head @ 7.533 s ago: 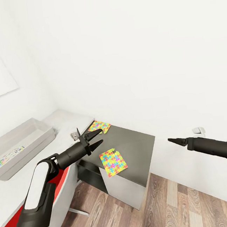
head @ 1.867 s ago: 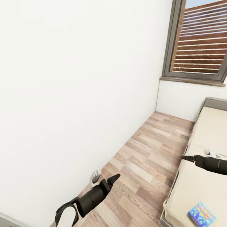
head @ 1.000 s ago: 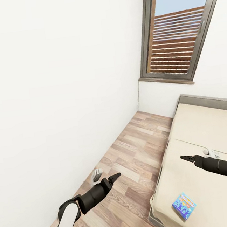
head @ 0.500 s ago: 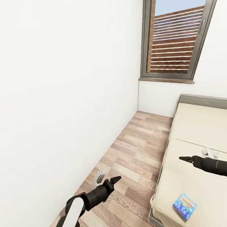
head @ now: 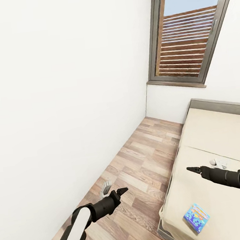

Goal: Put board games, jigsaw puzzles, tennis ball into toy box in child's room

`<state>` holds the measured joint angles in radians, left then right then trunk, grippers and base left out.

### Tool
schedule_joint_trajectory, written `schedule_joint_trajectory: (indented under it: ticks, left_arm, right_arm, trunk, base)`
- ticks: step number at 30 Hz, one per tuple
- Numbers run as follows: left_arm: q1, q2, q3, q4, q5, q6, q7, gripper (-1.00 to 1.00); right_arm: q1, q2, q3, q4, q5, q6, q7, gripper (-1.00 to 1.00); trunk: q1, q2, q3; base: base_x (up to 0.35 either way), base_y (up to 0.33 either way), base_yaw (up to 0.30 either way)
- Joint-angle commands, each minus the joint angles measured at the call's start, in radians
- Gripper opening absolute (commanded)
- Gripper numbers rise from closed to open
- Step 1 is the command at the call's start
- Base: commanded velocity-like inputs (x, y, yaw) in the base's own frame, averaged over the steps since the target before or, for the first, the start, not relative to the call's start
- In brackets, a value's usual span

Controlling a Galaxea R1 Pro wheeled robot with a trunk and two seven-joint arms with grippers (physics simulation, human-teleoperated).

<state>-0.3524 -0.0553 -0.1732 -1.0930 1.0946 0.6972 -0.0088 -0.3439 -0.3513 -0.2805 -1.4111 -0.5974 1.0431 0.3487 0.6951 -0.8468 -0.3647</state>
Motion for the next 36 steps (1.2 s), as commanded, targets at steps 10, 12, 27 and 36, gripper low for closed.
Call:
schedule_joint_trajectory:
  ticks: [10,12,27,36]
  left_arm:
    - [-0.003,0.0,0.0,0.006,-0.001,0.001,-0.001,1.0]
    - [-0.003,0.0,0.0,0.006,0.0,0.001,0.0,1.0]
    - [-0.003,-0.001,-0.007,0.007,-0.004,0.001,0.004,1.0]
    - [-0.004,-0.001,-0.006,0.011,-0.004,-0.001,0.005,1.0]
  right_arm:
    - [0.0,0.0,-0.001,-0.001,0.01,-0.012,0.01,1.0]
    - [0.0,0.0,-0.001,-0.002,0.01,-0.013,0.01,1.0]
    - [0.001,0.002,0.004,-0.03,0.011,-0.009,0.007,1.0]
    - [0.003,0.002,0.003,-0.037,0.01,-0.009,0.006,1.0]
  trunk:
    - [0.039,-0.071,-0.033]
    - [0.046,-0.085,-0.039]
    - [0.104,-0.19,-0.082]
    - [0.138,-0.253,-0.109]
  base:
    - [0.0,0.0,0.0]
    - [0.0,0.0,0.0]
    - [0.0,0.0,-0.016]
    - [0.0,0.0,-0.013]
